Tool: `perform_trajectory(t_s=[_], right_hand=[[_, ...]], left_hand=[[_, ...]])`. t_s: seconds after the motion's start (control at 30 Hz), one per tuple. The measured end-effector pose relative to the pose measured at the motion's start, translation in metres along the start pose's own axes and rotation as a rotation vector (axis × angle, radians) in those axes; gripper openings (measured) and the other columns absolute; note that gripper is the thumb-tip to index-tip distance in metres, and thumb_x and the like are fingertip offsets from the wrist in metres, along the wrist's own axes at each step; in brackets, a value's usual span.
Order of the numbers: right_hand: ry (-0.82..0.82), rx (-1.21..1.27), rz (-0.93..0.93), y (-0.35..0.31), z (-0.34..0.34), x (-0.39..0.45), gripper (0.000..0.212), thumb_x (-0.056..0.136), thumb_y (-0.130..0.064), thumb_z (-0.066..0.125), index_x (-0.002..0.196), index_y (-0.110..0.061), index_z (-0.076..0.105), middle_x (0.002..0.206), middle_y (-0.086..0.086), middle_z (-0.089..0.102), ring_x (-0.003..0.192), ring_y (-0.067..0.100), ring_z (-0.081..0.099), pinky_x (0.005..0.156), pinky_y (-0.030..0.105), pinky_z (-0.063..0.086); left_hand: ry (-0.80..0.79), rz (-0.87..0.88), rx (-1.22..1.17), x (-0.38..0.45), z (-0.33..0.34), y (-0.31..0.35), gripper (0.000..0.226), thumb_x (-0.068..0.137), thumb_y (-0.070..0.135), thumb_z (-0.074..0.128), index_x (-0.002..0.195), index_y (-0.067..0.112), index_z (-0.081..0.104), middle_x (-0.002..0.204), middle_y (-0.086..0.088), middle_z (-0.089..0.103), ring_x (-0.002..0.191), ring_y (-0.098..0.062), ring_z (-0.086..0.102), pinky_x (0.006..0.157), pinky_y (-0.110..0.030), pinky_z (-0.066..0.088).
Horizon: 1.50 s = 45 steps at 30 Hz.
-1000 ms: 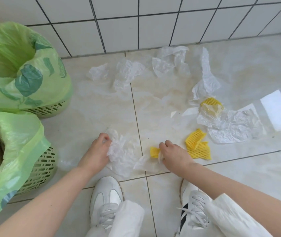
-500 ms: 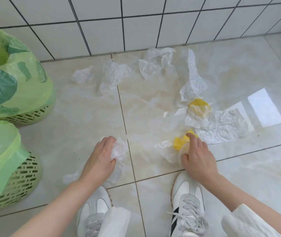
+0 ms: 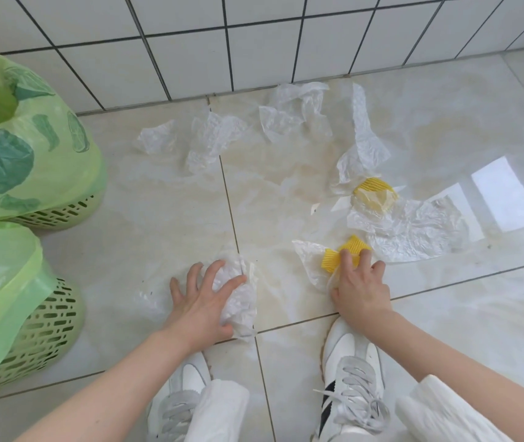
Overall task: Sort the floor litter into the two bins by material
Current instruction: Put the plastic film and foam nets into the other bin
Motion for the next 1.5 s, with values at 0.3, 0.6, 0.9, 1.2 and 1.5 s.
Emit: perform_trajectory(t_s=[0.3, 0.6, 0.9, 1.2, 1.5], right_hand=[[0.187, -0.154, -0.225, -0.015, -0.015, 0.008, 0.043, 0.049, 0.006, 0.073, 0.090, 0.001, 0.063, 0.091, 0.011, 0.034, 0.075, 0.029, 0.035, 0.053, 0.037, 0.034], [0.039, 0.224, 0.001, 0.006, -0.006, 0.017, 0.038, 0.084, 0.000, 0.045, 0.121, -0.002, 0.039, 0.112, 0.018, 0.048, 0.086, 0.041, 0.060, 0.071, 0.040, 0.044], [0.109, 0.342, -0.056, -0.010, -0.067, 0.047, 0.023, 0.080, -0.008, 0.058, 0.103, -0.004, 0.059, 0.090, 0.009, 0.050, 0.082, 0.034, 0.055, 0.065, 0.033, 0.038], [0.198, 0.656, -0.394, -0.151, -0.177, 0.037, 0.011, 0.078, -0.015, 0.066, 0.085, -0.009, 0.060, 0.095, 0.008, 0.051, 0.098, 0.019, 0.045, 0.063, 0.014, 0.024], [0.213, 0.514, -0.706, -0.304, -0.284, 0.003, 0.017, 0.082, -0.021, 0.056, 0.094, -0.009, 0.058, 0.092, 0.013, 0.066, 0.092, 0.034, 0.058, 0.062, 0.028, 0.032]], left_hand=[[0.227, 0.090, 0.084, 0.000, -0.013, 0.006, 0.087, 0.043, 0.022, 0.084, 0.120, 0.039, 0.049, 0.126, 0.001, 0.039, 0.105, -0.030, 0.036, 0.063, -0.042, 0.051], [0.300, 0.171, 0.049, 0.008, -0.020, 0.013, 0.077, 0.042, -0.016, 0.063, 0.107, 0.024, 0.054, 0.103, -0.004, 0.050, 0.073, -0.026, 0.050, 0.042, -0.031, 0.047], [0.340, -0.057, -0.443, 0.036, -0.083, -0.019, 0.024, 0.074, -0.003, 0.056, 0.067, 0.016, 0.045, 0.077, 0.000, 0.044, 0.077, -0.031, 0.052, 0.069, -0.031, 0.041], [0.708, -0.234, -0.693, -0.018, -0.239, -0.056, 0.031, 0.077, 0.002, 0.058, 0.061, 0.016, 0.036, 0.066, 0.004, 0.038, 0.055, -0.007, 0.037, 0.052, -0.025, 0.024], [0.877, -0.231, -1.118, -0.070, -0.345, -0.154, 0.008, 0.078, 0.003, 0.058, 0.083, 0.008, 0.062, 0.072, -0.007, 0.056, 0.063, -0.017, 0.054, 0.058, -0.026, 0.041]])
Point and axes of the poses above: each hand's wrist, its own x-axis towards the middle knuckle, its own z-axis out of the palm, y = z × x, the point moved 10 cm from there along x, towards the middle knuckle
